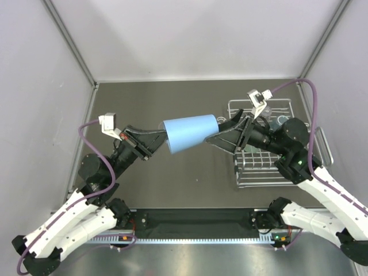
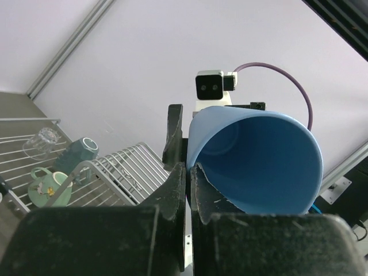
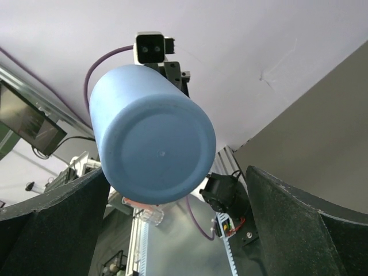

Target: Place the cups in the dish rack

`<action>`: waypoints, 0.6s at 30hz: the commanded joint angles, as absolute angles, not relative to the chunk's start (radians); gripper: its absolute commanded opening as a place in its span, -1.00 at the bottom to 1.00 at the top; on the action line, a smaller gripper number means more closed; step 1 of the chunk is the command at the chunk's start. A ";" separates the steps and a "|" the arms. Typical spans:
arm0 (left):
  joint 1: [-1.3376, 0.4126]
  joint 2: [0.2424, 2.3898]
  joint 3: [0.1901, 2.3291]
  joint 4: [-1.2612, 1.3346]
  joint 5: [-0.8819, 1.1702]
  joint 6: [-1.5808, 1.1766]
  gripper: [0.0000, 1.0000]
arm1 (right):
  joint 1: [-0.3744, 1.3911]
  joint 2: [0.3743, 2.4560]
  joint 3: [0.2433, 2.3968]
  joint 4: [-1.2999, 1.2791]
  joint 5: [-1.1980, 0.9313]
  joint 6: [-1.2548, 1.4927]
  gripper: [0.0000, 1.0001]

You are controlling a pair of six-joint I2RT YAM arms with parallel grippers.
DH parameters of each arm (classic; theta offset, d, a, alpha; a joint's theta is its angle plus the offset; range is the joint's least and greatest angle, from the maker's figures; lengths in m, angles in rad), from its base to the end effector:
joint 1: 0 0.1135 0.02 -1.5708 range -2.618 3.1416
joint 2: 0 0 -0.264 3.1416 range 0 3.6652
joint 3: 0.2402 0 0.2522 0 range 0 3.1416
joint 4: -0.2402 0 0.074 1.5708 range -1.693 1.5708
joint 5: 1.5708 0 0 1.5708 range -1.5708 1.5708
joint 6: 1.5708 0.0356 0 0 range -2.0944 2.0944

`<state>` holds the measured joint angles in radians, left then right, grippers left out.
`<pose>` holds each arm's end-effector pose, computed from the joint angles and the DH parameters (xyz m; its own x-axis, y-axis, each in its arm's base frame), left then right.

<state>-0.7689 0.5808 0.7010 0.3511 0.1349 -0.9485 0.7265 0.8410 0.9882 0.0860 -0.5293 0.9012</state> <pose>0.0920 -0.0957 0.3969 -0.4396 -0.6950 -0.5690 0.7170 0.1100 -0.6884 0.1222 0.1326 0.4297 -0.6303 0.3453 -0.6954 -0.7192 0.0776 0.6904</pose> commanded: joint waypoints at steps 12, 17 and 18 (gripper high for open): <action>-0.772 0.598 0.652 0.531 0.210 -1.043 -1.00 | 0.824 0.887 0.985 0.325 -0.468 0.931 0.96; -0.772 0.595 0.643 0.540 0.206 -1.046 -1.00 | 0.839 0.900 0.982 0.348 -0.474 0.943 0.69; -0.772 0.592 0.644 0.540 0.206 -1.046 -1.00 | 0.842 0.903 0.983 0.350 -0.477 0.943 0.61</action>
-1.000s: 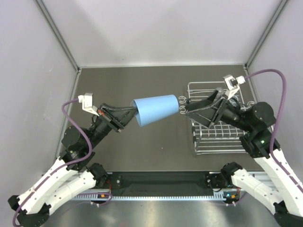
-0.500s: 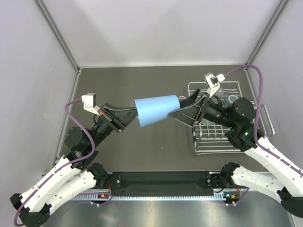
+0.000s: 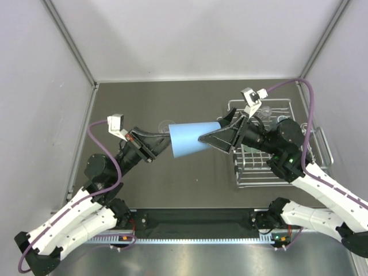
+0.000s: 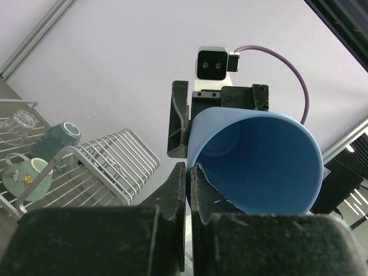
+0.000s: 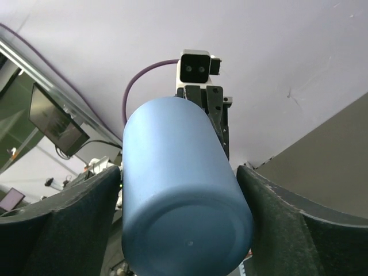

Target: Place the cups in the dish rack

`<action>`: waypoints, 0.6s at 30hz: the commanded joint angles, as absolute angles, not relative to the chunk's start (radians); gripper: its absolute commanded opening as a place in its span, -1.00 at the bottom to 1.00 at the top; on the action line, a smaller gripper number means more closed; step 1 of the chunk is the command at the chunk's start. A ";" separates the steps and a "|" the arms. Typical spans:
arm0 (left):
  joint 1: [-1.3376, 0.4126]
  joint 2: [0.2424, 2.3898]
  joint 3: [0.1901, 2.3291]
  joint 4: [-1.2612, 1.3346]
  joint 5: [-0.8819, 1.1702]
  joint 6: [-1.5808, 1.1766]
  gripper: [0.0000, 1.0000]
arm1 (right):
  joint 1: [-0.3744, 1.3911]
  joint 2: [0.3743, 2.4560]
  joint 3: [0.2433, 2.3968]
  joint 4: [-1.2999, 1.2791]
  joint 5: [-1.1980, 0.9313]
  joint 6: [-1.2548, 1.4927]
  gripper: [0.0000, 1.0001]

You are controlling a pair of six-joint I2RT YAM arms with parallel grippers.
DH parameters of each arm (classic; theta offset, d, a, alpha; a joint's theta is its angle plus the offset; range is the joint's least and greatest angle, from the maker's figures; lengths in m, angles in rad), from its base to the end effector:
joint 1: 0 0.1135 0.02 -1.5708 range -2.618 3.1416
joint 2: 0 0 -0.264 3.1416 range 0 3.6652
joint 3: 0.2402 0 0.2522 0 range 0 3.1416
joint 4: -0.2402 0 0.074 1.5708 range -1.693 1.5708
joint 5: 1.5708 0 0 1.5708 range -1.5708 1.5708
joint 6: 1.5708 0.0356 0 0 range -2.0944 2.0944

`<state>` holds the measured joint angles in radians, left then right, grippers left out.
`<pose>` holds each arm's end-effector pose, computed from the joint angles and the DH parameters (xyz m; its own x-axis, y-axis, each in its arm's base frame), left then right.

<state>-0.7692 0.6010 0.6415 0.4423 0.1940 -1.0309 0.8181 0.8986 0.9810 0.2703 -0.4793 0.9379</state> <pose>0.0966 -0.1031 0.3832 -0.5192 -0.6688 -0.5321 0.7000 0.0244 -0.7137 0.1206 0.1527 0.4365 -0.6211 0.3835 -0.6835 -0.7484 -0.0313 0.6625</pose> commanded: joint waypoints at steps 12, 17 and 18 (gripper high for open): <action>-0.772 0.551 0.673 0.231 0.045 -1.023 0.15 | 0.848 0.936 1.063 0.184 -0.448 0.870 -1.00; -0.772 0.505 0.724 -0.132 -0.194 -1.015 0.88 | 0.838 0.957 1.235 -0.087 -0.272 0.723 -1.00; -0.772 0.503 0.744 -0.226 -0.246 -1.034 0.93 | 0.836 0.965 1.268 -0.144 -0.227 0.695 -1.00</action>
